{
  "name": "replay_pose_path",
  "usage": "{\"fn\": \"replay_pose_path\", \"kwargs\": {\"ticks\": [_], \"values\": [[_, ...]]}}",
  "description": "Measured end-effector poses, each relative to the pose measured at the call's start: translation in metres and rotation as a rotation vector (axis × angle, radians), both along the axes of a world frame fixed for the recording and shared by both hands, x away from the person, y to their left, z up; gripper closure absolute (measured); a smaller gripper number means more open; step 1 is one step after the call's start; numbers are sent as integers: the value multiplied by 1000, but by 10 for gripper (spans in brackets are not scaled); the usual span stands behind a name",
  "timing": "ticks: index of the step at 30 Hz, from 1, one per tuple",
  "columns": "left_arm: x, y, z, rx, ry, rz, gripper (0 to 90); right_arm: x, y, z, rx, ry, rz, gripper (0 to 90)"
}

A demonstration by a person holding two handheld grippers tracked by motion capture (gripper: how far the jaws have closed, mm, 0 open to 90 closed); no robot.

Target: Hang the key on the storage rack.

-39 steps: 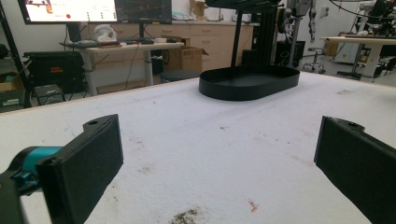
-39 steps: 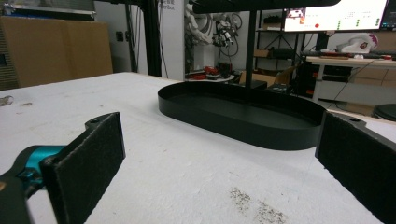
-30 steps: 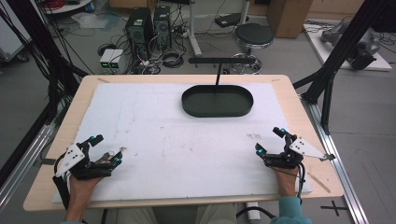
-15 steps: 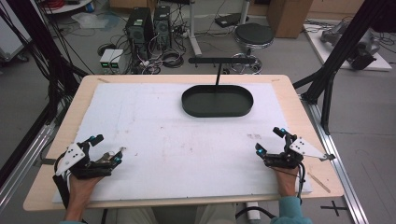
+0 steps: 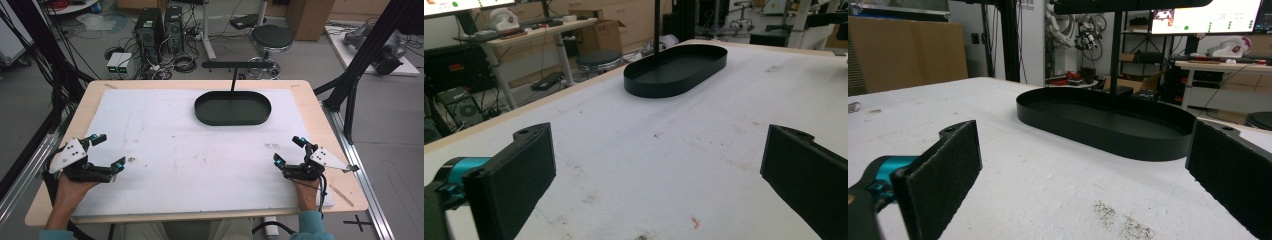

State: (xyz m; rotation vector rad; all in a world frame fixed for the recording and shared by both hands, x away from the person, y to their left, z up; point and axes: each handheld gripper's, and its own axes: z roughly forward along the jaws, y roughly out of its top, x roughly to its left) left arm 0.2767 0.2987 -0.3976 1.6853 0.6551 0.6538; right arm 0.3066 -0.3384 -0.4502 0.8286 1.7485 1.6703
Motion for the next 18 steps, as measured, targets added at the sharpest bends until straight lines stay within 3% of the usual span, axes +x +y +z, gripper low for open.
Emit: {"fn": "replay_pose_path", "kwargs": {"ticks": [4,7,14,18], "values": [[8,7,17,35,30,-28,17,0,0,0,0,-1,0,6],[14,12,27,77,19,-32,17,0,0,0,0,-1,-2,6],[30,22,42,149,99,-96,17,-1,0,0,-3,1,-4,6],[37,22,50,245,177,-164,17,0,1,0,-10,-7,-4,6]]}}
